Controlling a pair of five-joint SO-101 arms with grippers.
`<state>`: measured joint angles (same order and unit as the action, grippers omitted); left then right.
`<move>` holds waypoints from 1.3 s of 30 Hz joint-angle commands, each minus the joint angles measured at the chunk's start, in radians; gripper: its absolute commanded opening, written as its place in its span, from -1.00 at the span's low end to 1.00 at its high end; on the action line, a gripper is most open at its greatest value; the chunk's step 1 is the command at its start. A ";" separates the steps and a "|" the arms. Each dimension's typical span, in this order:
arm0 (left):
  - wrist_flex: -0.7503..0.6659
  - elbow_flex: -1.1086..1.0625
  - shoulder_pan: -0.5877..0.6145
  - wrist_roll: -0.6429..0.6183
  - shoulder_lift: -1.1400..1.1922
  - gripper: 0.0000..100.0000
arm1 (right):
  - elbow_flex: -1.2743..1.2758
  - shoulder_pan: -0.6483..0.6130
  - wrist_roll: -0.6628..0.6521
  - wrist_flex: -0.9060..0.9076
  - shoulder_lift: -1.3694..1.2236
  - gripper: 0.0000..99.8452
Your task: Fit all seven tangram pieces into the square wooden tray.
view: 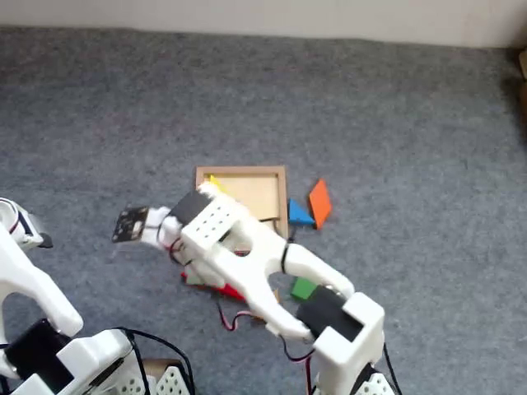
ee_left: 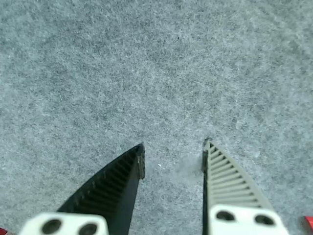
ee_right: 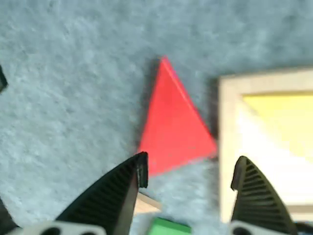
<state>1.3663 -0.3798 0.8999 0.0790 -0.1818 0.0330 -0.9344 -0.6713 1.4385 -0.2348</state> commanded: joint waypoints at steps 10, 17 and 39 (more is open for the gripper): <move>-0.012 0.016 -0.001 0.008 -0.036 -0.61 | -0.107 0.048 0.051 0.042 0.088 -0.43; -0.012 0.013 -0.007 0.008 -0.036 -0.61 | 0.016 -0.022 0.209 -0.119 0.047 -0.33; -0.014 0.007 -0.007 0.008 -0.035 -0.61 | 0.039 -0.127 0.440 -0.068 -0.061 -0.33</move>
<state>1.3663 -0.3798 0.8999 0.0790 -0.1818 0.0836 -1.0188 -0.2662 1.3433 -0.3207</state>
